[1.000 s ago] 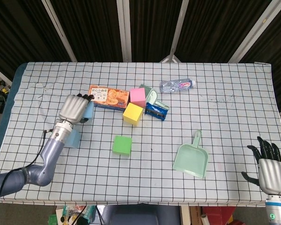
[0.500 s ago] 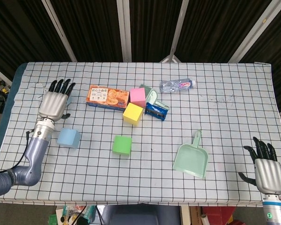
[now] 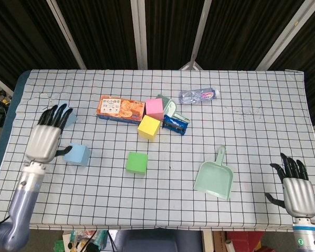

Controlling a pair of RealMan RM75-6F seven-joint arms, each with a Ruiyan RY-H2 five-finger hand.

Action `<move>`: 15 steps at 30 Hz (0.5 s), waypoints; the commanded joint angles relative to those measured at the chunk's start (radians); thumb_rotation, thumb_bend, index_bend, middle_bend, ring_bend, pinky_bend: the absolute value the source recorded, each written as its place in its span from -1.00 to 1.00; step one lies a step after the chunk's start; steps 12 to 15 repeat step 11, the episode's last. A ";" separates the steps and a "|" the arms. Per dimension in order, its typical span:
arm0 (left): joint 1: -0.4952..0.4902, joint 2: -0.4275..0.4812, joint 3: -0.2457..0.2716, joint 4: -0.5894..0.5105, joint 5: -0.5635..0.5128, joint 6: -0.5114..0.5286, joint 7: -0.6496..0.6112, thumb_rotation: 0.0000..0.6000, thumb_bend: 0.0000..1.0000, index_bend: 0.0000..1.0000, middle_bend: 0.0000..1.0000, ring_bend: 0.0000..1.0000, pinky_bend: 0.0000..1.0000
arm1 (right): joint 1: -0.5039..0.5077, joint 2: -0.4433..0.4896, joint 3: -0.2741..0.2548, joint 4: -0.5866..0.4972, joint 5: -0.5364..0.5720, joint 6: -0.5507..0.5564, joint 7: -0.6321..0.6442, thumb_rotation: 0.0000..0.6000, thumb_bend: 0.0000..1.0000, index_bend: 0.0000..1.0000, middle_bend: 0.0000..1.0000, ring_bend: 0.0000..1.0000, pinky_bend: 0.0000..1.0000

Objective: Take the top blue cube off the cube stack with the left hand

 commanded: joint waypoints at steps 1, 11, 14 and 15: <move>0.252 0.096 0.134 0.017 0.111 0.237 -0.141 1.00 -0.91 -0.85 -0.97 -1.00 -0.77 | 0.009 -0.004 -0.012 0.007 -0.021 -0.014 -0.007 1.00 -0.71 -0.51 -0.99 -0.86 -1.00; 0.418 0.101 0.079 0.177 0.042 0.301 -0.384 1.00 -0.89 -0.85 -0.98 -1.00 -0.77 | 0.002 -0.007 -0.020 0.000 -0.056 0.011 -0.024 1.00 -0.71 -0.51 -0.99 -0.86 -1.00; 0.418 0.101 0.079 0.177 0.042 0.301 -0.384 1.00 -0.89 -0.85 -0.98 -1.00 -0.77 | 0.002 -0.007 -0.020 0.000 -0.056 0.011 -0.024 1.00 -0.71 -0.51 -0.99 -0.86 -1.00; 0.418 0.101 0.079 0.177 0.042 0.301 -0.384 1.00 -0.89 -0.85 -0.98 -1.00 -0.77 | 0.002 -0.007 -0.020 0.000 -0.056 0.011 -0.024 1.00 -0.71 -0.51 -0.99 -0.86 -1.00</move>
